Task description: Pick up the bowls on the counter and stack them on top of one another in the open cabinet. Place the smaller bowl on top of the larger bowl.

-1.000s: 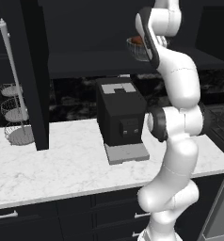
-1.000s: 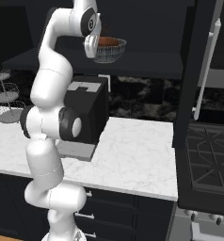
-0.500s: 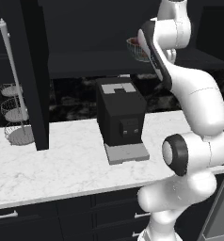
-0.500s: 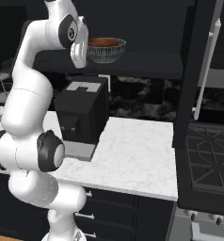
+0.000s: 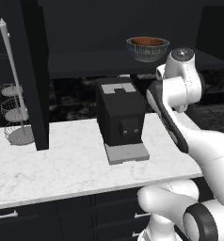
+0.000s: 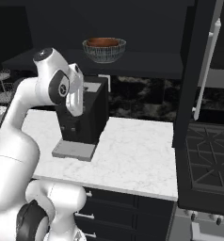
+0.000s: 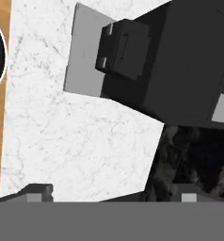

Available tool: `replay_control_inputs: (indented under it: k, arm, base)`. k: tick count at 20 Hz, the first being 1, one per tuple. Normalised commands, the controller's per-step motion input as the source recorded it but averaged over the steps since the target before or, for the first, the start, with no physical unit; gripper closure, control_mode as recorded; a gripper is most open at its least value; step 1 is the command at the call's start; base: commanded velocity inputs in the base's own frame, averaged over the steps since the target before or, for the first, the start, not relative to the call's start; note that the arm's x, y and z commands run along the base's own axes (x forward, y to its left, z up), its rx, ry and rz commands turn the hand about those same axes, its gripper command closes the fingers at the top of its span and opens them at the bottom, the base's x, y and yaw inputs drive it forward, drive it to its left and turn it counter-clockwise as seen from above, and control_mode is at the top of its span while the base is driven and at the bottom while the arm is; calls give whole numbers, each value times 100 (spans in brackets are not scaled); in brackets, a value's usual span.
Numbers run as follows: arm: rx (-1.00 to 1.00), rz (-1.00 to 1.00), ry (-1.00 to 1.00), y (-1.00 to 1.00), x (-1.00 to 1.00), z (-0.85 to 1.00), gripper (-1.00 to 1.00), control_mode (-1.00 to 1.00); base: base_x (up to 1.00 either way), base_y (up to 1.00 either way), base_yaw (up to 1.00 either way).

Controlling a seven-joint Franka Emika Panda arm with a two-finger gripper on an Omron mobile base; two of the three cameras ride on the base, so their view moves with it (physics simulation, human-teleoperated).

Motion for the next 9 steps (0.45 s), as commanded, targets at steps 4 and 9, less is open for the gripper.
replay_control_inputs:
  k: [4, 9]
  arm:
    - [0, 0, 28, -65, -32, -100, -100, -100]
    - [1, 0, 10, -9, -2, -21, -100, -100]
  base:
    - [0, 0, 0]
    - [0, 0, 0]
